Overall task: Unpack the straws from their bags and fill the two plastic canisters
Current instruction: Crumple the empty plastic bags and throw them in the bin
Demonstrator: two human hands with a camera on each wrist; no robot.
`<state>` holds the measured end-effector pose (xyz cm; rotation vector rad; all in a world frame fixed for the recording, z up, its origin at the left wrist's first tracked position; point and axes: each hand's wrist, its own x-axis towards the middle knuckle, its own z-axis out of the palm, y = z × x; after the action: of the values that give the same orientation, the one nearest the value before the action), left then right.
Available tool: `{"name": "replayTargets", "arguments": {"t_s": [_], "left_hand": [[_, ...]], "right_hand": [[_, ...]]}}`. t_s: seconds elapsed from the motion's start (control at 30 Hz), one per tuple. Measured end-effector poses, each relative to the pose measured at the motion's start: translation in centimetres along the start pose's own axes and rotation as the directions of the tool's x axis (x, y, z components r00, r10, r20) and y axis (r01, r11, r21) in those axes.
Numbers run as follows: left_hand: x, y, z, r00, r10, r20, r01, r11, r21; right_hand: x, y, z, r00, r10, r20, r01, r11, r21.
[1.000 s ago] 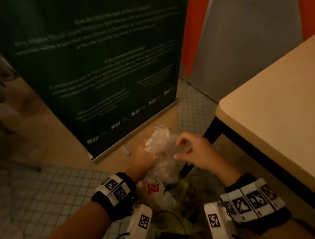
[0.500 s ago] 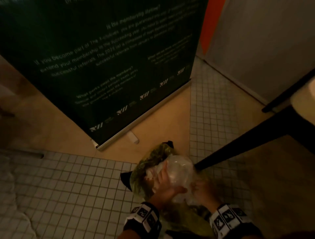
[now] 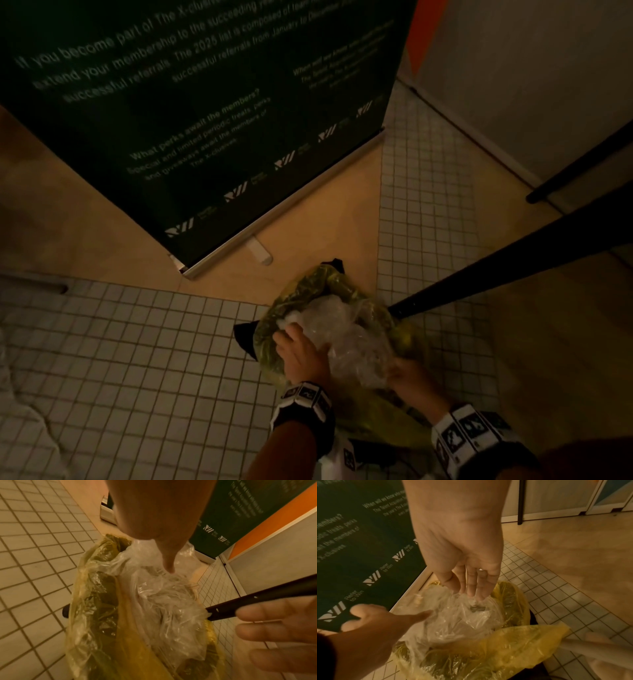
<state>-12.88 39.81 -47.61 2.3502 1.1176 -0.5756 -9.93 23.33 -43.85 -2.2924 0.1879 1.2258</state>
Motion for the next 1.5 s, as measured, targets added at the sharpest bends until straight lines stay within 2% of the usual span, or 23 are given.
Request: {"name": "replayTargets", "arguments": {"t_s": [0.1,0.17,0.2,0.23,0.3,0.33,0.37,0.43,0.5,0.53,0.57,0.63,0.7,0.8,0.87,0.93,0.97,1.03,1.13,1.2,1.3,1.43,1.5], "left_hand": [[1.5,-0.3,0.9,0.978,0.199,0.058,-0.19,0.973,-0.133],[2.6,-0.5,1.7,0.952,0.299,0.068,-0.292,0.952,-0.097],[3.0,-0.8,2.1,0.93,0.336,0.145,-0.332,0.942,-0.052],[3.4,-1.2,2.6,0.888,0.365,0.28,-0.381,0.924,0.005],[4.2,-2.4,3.5,0.715,0.288,0.637,-0.451,0.886,0.106],[4.4,-2.9,3.7,0.655,0.211,0.726,-0.451,0.88,0.151],[4.6,-3.2,3.9,0.638,0.172,0.75,-0.434,0.886,0.166],[4.4,-2.8,3.6,0.726,0.225,0.65,-0.367,0.926,0.089],[3.8,-1.5,3.1,0.881,0.383,0.279,-0.403,0.915,0.018],[3.4,-0.9,2.8,0.893,0.446,0.049,-0.449,0.892,0.053],[2.9,-0.5,2.3,0.871,0.485,-0.076,-0.48,0.874,0.073],[2.3,-0.5,2.2,0.847,0.501,-0.176,-0.496,0.865,0.073],[1.9,-0.6,2.7,0.883,0.443,-0.158,-0.448,0.894,0.003],[2.8,-1.2,4.1,0.96,0.273,0.055,-0.277,0.957,0.082],[2.8,-1.8,3.8,0.898,0.28,0.339,-0.347,0.924,0.157],[2.8,-2.4,3.0,0.757,0.254,0.602,-0.418,0.896,0.147],[3.0,-2.8,2.7,0.722,0.244,0.648,-0.425,0.895,0.137],[3.7,-3.2,3.0,0.731,0.241,0.638,-0.401,0.909,0.115],[3.7,-2.9,2.7,0.863,0.225,0.452,-0.316,0.939,0.135],[3.0,-2.6,2.1,0.908,0.274,0.317,-0.338,0.925,0.17],[1.8,-2.3,1.7,0.906,0.357,0.227,-0.397,0.903,0.164],[1.6,-2.8,1.8,0.88,0.37,0.298,-0.378,0.925,-0.03],[1.8,-2.9,2.3,0.827,0.368,0.424,-0.355,0.928,-0.113]], "right_hand": [[0.0,0.4,0.0,0.999,0.023,-0.04,-0.023,1.0,0.005],[-0.1,0.7,0.0,0.998,0.026,-0.057,-0.026,1.0,0.007],[-0.2,0.8,0.1,0.998,0.023,-0.063,-0.022,1.0,0.007],[-0.1,1.0,0.2,0.998,0.027,-0.063,-0.026,1.0,0.012],[-0.3,1.2,0.2,0.998,0.034,-0.052,-0.034,0.999,0.004],[-0.4,1.2,0.3,0.998,0.046,-0.031,-0.047,0.999,-0.024],[-0.4,1.3,0.4,0.999,0.051,-0.018,-0.052,0.998,-0.041],[-0.6,1.4,0.7,0.999,0.04,-0.009,-0.041,0.996,-0.074],[-0.9,1.3,0.7,0.999,0.032,-0.003,-0.032,0.998,-0.05],[-1.2,1.2,0.6,0.999,0.035,-0.004,-0.035,0.998,-0.048],[-1.2,1.2,0.6,1.0,0.029,-0.008,-0.029,0.999,-0.044],[-1.1,1.6,0.6,1.0,0.03,-0.007,-0.03,0.999,-0.024],[-1.4,1.4,0.6,1.0,0.03,-0.006,-0.03,1.0,-0.007],[-1.2,1.7,0.6,0.999,0.036,-0.019,-0.035,0.999,0.023],[-1.1,2.0,0.7,0.999,0.05,-0.02,-0.05,0.999,0.022],[-0.9,2.3,0.9,0.997,0.072,-0.025,-0.071,0.997,0.038],[-0.8,2.3,1.0,0.996,0.08,-0.028,-0.079,0.996,0.051],[-0.9,2.3,1.1,0.997,0.076,-0.014,-0.074,0.995,0.065],[-1.0,2.2,1.0,0.996,0.086,0.006,-0.086,0.993,0.084],[-1.1,2.2,0.9,0.995,0.097,-0.002,-0.096,0.989,0.108],[-1.3,2.5,0.0,0.994,0.102,-0.026,-0.096,0.98,0.174],[-2.0,2.6,-2.3,0.981,0.171,-0.087,-0.135,0.937,0.321],[-2.1,3.0,-3.4,0.97,0.213,-0.115,-0.149,0.901,0.408]]}}
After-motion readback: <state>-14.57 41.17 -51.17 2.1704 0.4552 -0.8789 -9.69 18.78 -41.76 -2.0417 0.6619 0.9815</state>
